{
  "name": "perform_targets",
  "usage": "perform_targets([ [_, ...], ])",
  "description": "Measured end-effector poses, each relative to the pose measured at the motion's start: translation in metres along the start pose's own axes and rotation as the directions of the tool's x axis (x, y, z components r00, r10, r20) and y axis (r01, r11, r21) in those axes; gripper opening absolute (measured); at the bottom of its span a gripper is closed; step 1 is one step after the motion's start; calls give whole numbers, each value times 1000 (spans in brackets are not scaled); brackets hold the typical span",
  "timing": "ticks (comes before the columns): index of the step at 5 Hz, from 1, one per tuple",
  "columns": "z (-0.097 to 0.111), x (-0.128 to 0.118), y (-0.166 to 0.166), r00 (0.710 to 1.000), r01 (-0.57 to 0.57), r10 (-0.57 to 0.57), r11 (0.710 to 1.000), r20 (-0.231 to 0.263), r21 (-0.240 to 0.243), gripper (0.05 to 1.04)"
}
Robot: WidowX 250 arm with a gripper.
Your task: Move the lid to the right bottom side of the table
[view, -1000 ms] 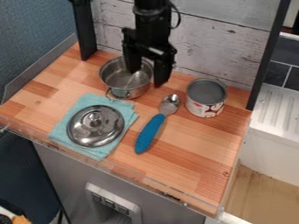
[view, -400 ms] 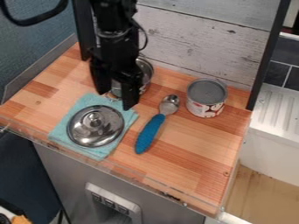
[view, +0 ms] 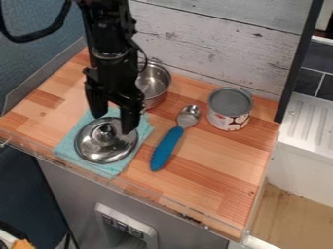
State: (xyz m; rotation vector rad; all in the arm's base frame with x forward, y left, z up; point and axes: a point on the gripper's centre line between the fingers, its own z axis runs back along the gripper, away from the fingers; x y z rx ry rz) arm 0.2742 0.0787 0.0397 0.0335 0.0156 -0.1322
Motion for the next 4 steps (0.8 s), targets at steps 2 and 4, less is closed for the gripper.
perform_targets([
  [2,-14,-13,12,999,-46,45,999,-30,-14,858],
  [4,-15,-12,13,998,-58,58,998,-20,-10,297],
])
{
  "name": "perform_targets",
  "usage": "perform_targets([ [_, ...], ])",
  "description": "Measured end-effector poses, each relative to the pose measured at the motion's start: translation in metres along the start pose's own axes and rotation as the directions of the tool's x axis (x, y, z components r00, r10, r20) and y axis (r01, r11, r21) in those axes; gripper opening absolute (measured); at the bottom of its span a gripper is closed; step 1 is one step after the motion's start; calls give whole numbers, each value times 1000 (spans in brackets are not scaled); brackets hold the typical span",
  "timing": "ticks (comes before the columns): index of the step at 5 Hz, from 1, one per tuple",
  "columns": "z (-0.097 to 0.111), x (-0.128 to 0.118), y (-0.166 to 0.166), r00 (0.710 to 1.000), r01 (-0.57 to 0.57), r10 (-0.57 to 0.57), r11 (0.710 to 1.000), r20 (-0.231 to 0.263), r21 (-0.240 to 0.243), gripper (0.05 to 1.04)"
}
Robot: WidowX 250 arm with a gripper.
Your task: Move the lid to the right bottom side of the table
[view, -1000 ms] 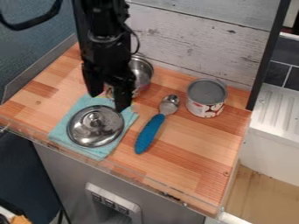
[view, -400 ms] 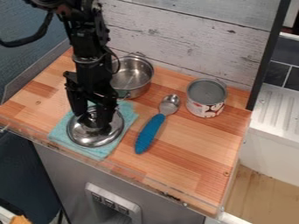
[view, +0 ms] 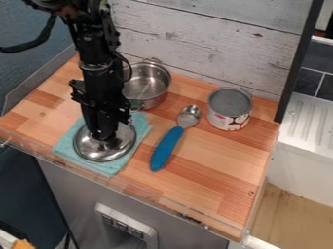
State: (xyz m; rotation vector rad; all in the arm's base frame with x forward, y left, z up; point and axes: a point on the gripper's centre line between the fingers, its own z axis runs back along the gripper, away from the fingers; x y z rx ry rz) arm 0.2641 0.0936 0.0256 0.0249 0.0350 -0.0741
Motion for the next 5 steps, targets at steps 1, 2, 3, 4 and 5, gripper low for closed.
perform_targets([
  [1,0,1,-2,1000,2,-2,1000,-1,5,280],
  [2,1,2,-7,1000,9,-9,1000,-6,13,280],
  [3,29,12,-34,995,80,-82,996,52,38,279],
  [4,47,23,-74,980,168,-170,985,104,25,279],
  [5,45,33,-123,941,321,-321,947,108,24,280],
])
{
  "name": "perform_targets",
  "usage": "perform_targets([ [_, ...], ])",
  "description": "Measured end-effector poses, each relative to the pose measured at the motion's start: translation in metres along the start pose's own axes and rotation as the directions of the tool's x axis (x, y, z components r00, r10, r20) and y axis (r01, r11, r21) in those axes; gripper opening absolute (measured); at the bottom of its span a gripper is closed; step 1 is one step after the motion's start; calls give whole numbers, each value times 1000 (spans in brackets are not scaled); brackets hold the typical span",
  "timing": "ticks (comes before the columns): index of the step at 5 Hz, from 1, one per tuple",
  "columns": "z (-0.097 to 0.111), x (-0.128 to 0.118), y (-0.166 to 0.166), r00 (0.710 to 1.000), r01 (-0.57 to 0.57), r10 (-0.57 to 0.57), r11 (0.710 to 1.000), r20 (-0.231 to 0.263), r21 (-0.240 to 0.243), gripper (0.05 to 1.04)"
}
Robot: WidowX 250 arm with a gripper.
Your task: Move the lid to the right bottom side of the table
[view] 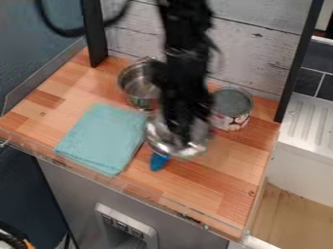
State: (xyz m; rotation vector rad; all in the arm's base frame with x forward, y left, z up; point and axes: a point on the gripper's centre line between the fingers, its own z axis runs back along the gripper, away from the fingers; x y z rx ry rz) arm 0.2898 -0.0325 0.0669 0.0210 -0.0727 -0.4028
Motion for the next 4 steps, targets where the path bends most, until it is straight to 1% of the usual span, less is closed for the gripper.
perform_targets([
  [1,-18,7,-41,992,111,-111,994,-54,4,279],
  [2,-37,6,-52,985,144,-142,990,-101,10,279],
  [3,-49,4,-51,980,156,-152,988,-131,20,279],
  [4,-49,3,-47,984,132,-128,991,-126,19,322],
])
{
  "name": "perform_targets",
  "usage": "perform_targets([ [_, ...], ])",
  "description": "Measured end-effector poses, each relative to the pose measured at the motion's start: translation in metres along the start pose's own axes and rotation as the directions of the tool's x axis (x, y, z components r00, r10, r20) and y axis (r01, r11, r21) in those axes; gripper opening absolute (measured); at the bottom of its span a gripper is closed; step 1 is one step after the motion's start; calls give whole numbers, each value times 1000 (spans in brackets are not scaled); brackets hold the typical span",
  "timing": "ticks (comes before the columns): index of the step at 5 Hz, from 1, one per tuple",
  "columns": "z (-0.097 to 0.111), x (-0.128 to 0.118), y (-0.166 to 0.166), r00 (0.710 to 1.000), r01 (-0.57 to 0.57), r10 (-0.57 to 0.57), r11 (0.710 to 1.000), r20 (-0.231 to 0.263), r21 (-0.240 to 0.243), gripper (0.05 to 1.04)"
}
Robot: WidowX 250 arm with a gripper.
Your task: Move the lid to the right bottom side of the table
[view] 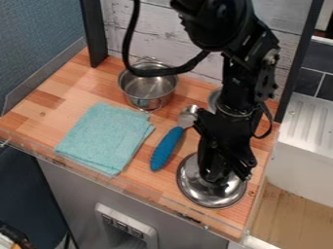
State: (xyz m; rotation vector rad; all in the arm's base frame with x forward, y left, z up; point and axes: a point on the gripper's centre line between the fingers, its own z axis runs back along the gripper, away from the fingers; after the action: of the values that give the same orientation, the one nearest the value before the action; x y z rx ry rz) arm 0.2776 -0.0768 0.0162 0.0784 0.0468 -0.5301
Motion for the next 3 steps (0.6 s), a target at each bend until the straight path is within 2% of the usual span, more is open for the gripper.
perform_targets([
  [1,3,-4,1,1000,-26,26,999,11,-22,612],
  [2,27,-5,0,997,-57,59,997,57,-46,909],
  [3,49,-7,3,992,-109,112,993,66,-38,1015],
])
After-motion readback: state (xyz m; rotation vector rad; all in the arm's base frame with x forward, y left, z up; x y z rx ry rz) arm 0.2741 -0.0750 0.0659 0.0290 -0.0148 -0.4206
